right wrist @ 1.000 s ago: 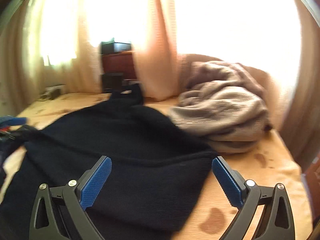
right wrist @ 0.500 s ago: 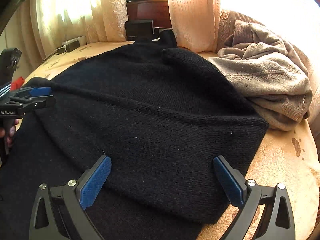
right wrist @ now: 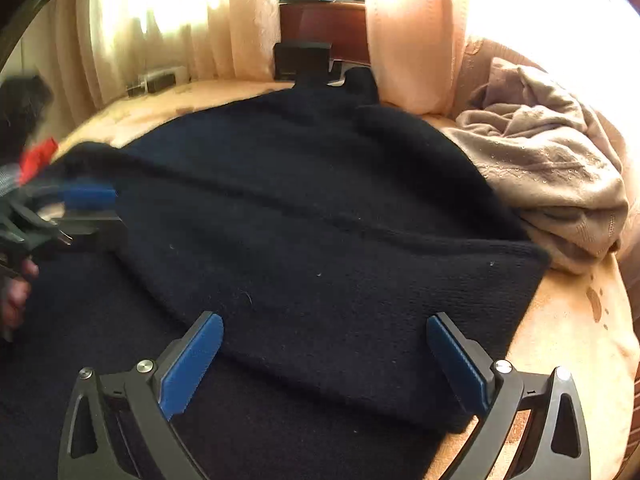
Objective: Fold clothes
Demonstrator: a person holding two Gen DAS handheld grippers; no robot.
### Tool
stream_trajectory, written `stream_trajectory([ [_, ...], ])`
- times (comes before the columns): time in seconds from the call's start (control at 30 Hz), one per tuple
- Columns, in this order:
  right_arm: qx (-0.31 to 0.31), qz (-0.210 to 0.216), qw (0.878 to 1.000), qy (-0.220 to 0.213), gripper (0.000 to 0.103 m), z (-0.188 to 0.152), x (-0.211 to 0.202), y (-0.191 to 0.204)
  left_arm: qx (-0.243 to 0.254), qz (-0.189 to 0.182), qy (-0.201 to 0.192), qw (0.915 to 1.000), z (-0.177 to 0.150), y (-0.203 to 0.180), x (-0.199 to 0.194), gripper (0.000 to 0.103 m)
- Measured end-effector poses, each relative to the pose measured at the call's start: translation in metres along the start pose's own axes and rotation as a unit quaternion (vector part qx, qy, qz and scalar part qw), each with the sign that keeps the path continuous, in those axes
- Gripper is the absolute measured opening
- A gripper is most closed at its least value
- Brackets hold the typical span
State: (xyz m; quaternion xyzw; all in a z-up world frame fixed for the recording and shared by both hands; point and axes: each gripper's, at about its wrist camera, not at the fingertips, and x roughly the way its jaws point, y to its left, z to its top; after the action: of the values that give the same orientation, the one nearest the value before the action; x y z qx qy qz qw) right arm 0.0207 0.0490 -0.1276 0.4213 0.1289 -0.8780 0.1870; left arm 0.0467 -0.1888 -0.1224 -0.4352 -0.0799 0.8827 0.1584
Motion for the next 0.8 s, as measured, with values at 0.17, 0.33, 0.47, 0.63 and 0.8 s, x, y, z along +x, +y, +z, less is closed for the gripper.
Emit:
stream_trajectory([
  [0.17, -0.008, -0.007, 1.0, 0.0, 0.103, -0.001, 0.0, 0.001, 0.028, 0.031, 0.002, 0.9991, -0.006, -0.012, 0.008, 0.102],
  [0.33, -0.008, -0.005, 1.0, 0.0, 0.103, 0.003, 0.001, 0.003, 0.035, 0.041, 0.004, 0.9986, -0.006, -0.018, 0.011, 0.102],
  [0.47, -0.006, -0.004, 1.0, 0.0, 0.103, 0.003, 0.002, 0.003, 0.047, 0.058, 0.009, 0.9972, -0.006, -0.024, 0.015, 0.102],
  [0.63, -0.005, -0.005, 1.0, -0.001, 0.103, 0.002, 0.002, 0.003, 0.056, 0.071, 0.013, 0.9958, -0.008, -0.027, 0.017, 0.102],
  [0.8, -0.006, -0.007, 1.0, 0.0, 0.103, 0.002, 0.003, 0.004, 0.059, 0.074, 0.014, 0.9954, -0.008, -0.027, 0.018, 0.102],
])
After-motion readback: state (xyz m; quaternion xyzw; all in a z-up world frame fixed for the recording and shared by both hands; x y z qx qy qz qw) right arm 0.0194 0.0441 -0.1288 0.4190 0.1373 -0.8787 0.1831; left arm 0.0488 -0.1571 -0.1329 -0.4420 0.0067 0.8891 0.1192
